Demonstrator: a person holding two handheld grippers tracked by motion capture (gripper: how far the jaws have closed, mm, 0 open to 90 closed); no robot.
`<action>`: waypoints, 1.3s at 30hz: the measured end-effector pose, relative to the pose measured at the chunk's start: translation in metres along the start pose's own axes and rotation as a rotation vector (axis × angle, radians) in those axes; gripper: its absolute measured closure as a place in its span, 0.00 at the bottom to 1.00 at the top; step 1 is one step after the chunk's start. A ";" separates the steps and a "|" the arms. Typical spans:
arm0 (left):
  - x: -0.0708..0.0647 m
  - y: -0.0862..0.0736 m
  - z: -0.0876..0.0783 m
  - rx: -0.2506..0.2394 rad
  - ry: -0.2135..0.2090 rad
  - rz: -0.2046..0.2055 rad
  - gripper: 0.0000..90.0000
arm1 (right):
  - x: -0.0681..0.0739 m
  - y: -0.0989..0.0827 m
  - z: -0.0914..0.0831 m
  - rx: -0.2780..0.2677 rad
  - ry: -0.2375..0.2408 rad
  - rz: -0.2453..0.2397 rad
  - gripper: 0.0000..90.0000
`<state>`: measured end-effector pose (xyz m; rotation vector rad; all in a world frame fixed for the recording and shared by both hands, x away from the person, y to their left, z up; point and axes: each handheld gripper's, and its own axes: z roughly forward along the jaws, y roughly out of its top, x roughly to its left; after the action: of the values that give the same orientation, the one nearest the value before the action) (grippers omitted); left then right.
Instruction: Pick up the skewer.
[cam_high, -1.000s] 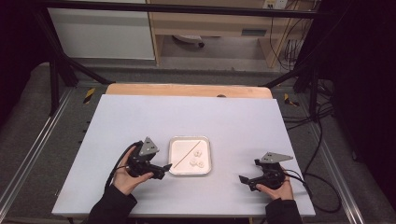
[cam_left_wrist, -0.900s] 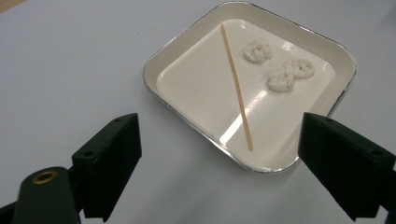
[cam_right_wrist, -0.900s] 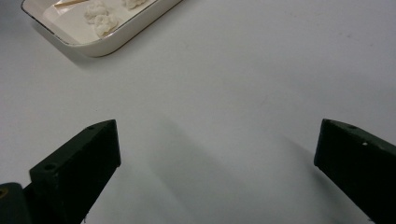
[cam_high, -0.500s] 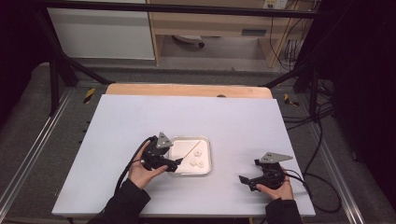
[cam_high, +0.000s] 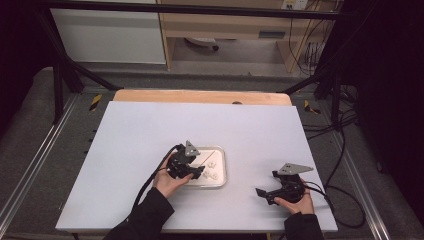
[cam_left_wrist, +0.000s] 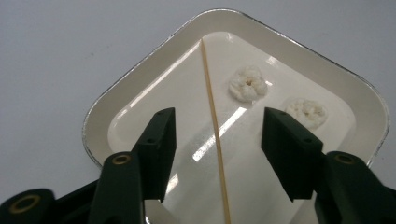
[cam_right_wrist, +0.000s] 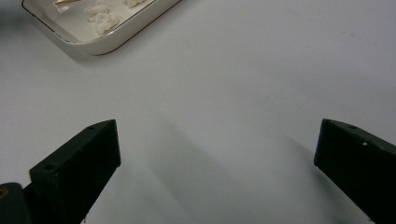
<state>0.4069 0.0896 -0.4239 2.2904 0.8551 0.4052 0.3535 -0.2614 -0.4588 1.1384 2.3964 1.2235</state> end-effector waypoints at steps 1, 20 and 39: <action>0.000 0.000 0.000 0.000 0.000 0.000 0.57 | 0.000 0.000 0.000 0.000 0.000 0.000 0.01; -0.004 -0.008 0.009 0.059 0.005 -0.009 0.89 | 0.000 0.000 0.000 0.001 0.000 -0.001 0.01; -0.003 -0.015 0.007 0.027 -0.002 -0.077 0.98 | 0.000 0.000 0.000 0.002 0.000 -0.001 0.01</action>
<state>0.4003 0.0930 -0.4392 2.2741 0.9501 0.3594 0.3534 -0.2611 -0.4591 1.1376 2.3985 1.2215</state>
